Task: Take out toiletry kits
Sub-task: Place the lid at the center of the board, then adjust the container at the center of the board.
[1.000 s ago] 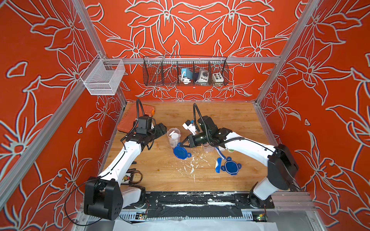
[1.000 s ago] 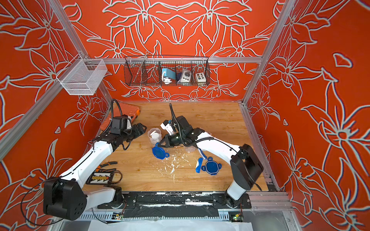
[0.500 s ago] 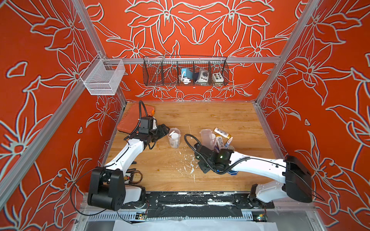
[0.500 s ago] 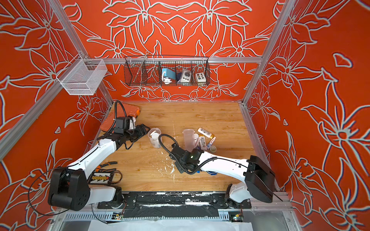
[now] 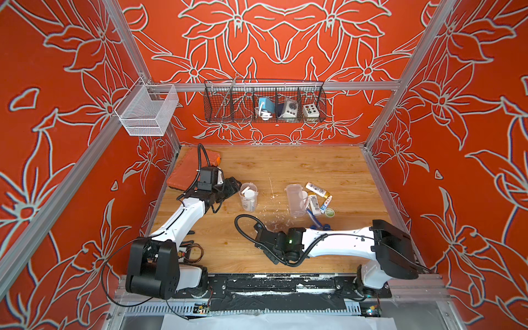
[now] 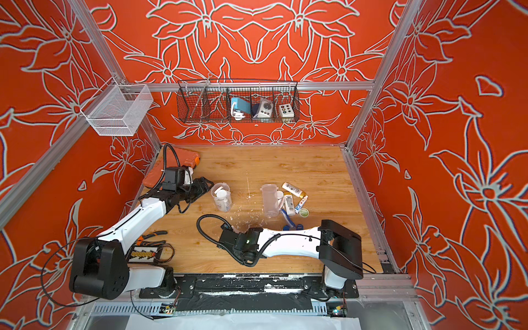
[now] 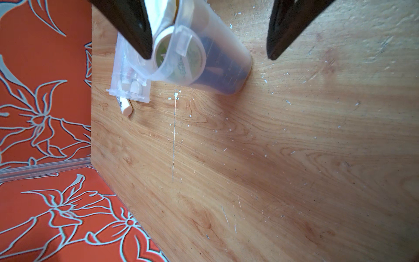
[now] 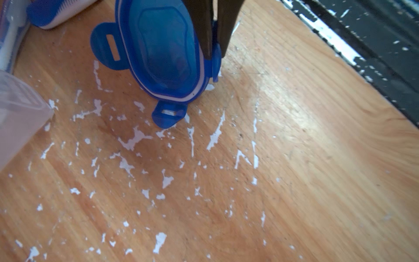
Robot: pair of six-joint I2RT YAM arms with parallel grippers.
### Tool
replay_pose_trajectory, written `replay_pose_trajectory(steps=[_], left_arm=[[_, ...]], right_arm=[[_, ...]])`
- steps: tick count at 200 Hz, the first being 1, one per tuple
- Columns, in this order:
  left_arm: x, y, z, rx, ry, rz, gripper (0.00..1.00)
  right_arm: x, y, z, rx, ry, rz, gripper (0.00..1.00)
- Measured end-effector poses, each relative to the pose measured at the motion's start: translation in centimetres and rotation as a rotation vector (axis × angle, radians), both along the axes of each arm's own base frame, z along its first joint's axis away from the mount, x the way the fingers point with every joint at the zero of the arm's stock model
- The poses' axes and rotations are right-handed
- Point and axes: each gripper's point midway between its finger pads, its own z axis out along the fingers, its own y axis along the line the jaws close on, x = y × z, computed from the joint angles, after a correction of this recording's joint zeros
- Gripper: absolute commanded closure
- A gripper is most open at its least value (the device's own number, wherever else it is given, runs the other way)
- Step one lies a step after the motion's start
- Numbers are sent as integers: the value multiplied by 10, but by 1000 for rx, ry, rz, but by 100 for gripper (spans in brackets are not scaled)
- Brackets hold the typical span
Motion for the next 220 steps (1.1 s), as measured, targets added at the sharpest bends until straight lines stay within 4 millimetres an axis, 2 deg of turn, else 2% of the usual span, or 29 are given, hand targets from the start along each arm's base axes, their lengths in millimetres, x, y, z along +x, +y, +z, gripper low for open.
replay_pose_trajectory(steps=[10, 15, 29, 43, 60, 72, 82, 102, 122, 136, 158, 189, 200, 220], left_arm=[[0, 0, -1, 1, 2, 1, 24], [0, 1, -1, 1, 3, 1, 24], [0, 1, -3, 3, 8, 0, 23], [1, 0, -7, 1, 17, -3, 23], [1, -2, -12, -8, 35, -12, 24], [3, -4, -13, -17, 30, -19, 24], [4, -5, -13, -25, 29, -22, 24], [7, -5, -14, -50, 30, -24, 26], [12, 0, -16, -96, 36, -11, 29], [18, 6, -18, -122, 39, 3, 31], [30, 12, -22, -147, 42, 20, 34], [36, 13, -38, -157, 68, 14, 38], [38, 11, -44, -168, 81, 4, 40], [36, 8, -60, -176, 126, -4, 41]], right_arm=[[-1, 4, 1, 15, 8, 5, 100], [-2, 5, 1, 20, 10, 7, 96], [-5, 7, 2, 26, 21, 13, 76], [-6, 7, 2, 27, 29, 16, 61], [-8, 7, 3, 29, 41, 14, 30], [-9, 7, 8, 41, 44, 18, 21], [-8, 7, 15, 58, 39, 31, 18], [-1, 9, 42, 138, 17, 36, 14], [21, 10, 68, 237, -31, 9, 11], [39, 10, 76, 292, -91, -16, 8], [70, 6, 66, 336, -141, -72, 7], [114, 12, 44, 365, -154, -129, 8], [124, 15, 36, 376, -149, -127, 8], [137, 24, 34, 433, -150, -119, 8]])
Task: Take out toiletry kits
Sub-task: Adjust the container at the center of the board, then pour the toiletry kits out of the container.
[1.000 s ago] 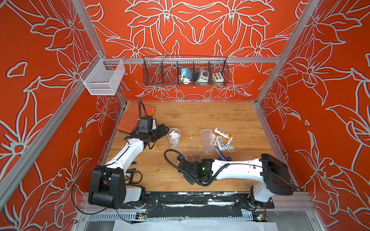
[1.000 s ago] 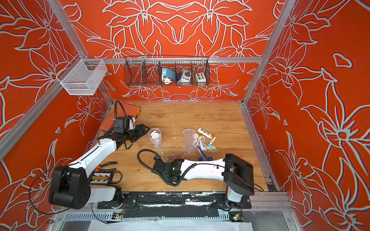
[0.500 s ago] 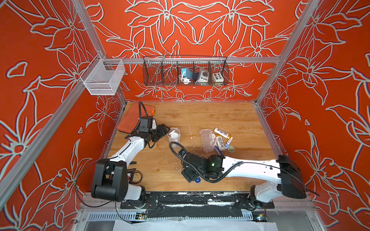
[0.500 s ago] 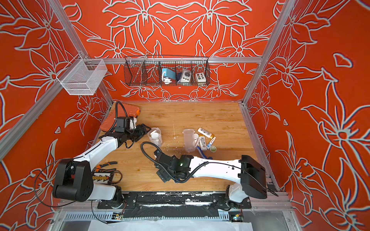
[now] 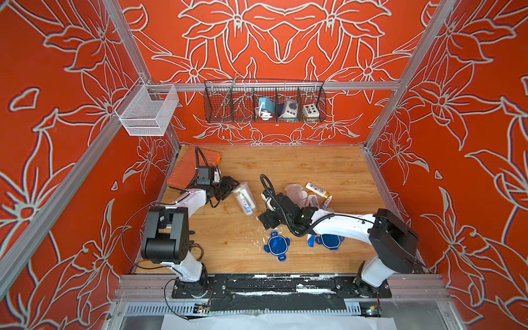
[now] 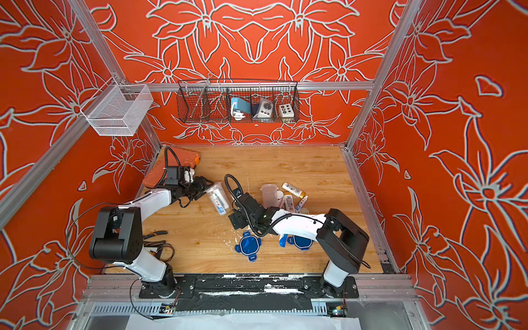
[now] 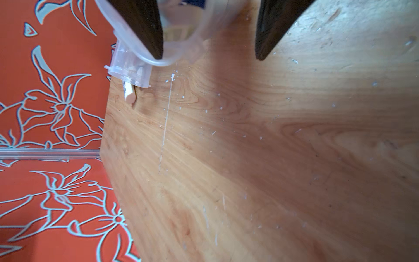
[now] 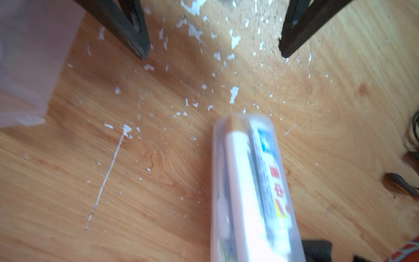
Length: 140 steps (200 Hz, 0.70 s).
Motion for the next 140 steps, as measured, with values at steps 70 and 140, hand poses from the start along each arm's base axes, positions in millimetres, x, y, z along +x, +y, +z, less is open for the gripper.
replay_pose_trajectory(steps=[70, 140], left_arm=[[-6, -3, -24, -12, 70, -18, 42], [-7, -3, -26, -10, 69, -21, 42]], right_arm=[[17, 29, 22, 133, -74, 71, 6], [10, 47, -16, 26, 10, 198, 6]])
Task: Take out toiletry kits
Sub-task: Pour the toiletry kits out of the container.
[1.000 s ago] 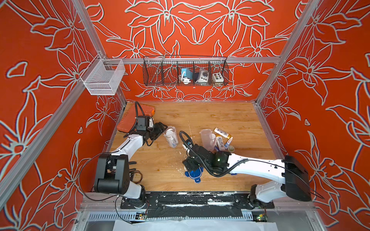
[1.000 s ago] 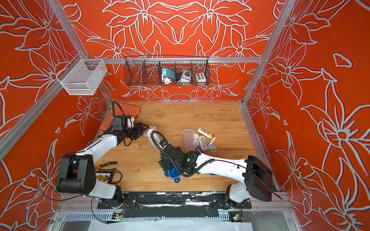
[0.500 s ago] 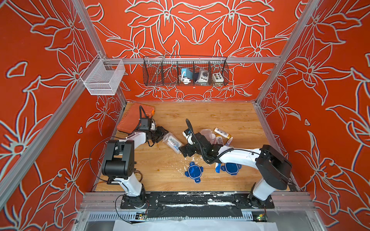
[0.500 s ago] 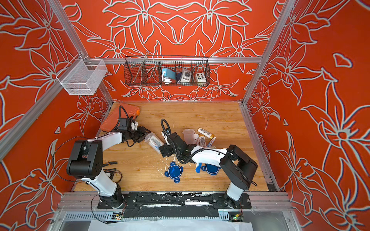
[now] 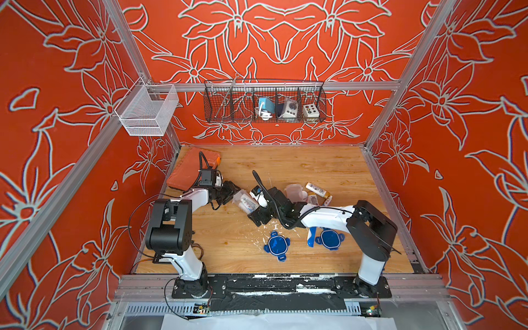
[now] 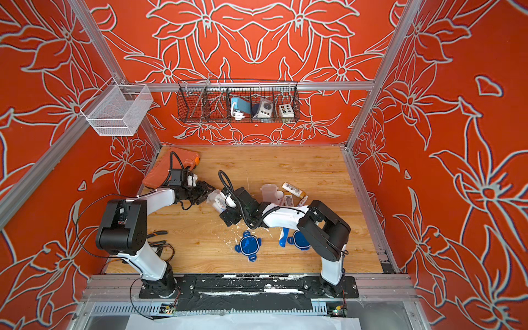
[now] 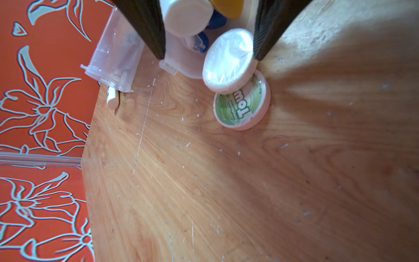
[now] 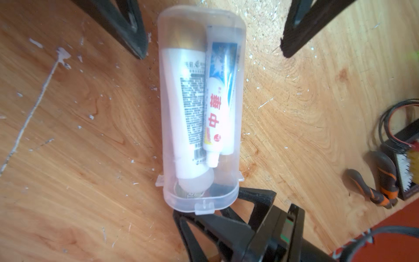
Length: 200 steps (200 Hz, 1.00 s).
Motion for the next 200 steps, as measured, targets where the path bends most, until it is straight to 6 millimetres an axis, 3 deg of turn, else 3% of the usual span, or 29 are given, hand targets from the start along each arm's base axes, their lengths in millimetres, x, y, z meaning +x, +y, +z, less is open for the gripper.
replay_pose_trajectory(steps=[38, 82, 94, 113, 128, 169, 200], left_arm=[[-10, 0, -11, 0, 29, -3, 41], [-17, 1, -14, 10, 42, 0, 38], [-17, 2, -12, 19, 36, 2, 37], [-17, 4, -8, 31, 22, 6, 37], [-16, 5, -4, 39, 10, 7, 37], [-19, 20, 5, 139, -14, 40, 39], [-27, 47, 27, 298, -82, 108, 39]], right_arm=[[0, -2, -20, -73, 24, 13, 11], [0, -2, -29, -111, 24, 31, 32], [0, -2, -29, -113, 20, 35, 30], [0, -2, -29, -115, 17, 38, 19], [-2, -5, -33, -128, 20, 43, 18], [-5, -11, -40, -151, 40, 38, 43], [-8, -12, -40, -158, 46, 38, 48]])
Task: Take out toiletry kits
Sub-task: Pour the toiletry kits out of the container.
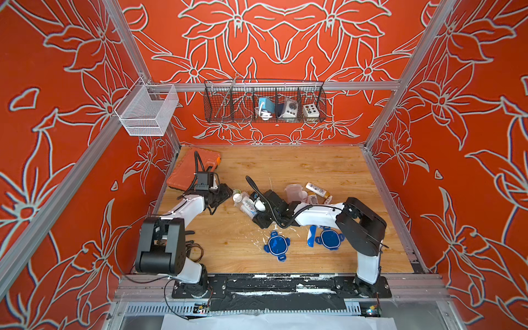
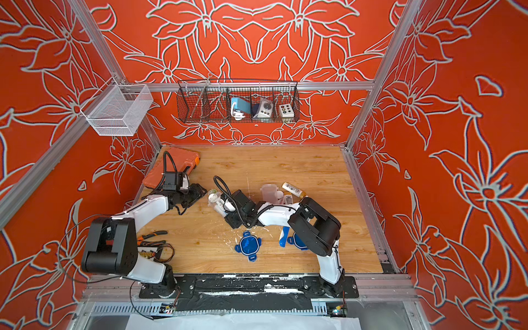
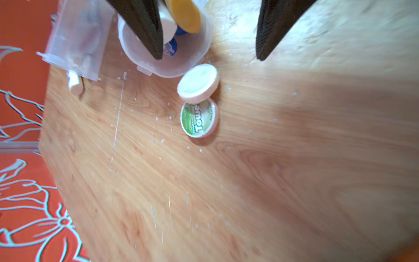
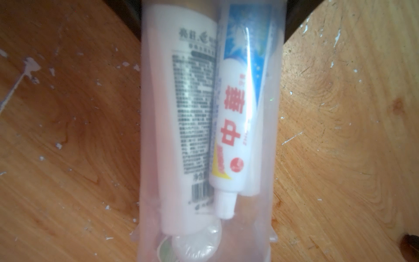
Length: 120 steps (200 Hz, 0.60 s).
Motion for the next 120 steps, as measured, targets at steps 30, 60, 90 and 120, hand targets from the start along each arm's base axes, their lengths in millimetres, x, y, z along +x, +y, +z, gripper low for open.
replay_pose_trajectory(steps=[30, 60, 90, 120], left_arm=[[-13, 21, 11, 123, -49, 52, 48], [-19, 25, -8, 157, 11, 47, 57], [-22, 21, -20, 159, 48, 27, 58], [-23, 9, -26, 151, 64, -11, 57]], right_arm=[[-5, -2, 4, -41, 39, -13, 49], [-12, -4, 20, -109, 101, -38, 50], [-23, -14, 24, -171, 171, -68, 51], [-31, -19, 35, -209, 239, -98, 52]])
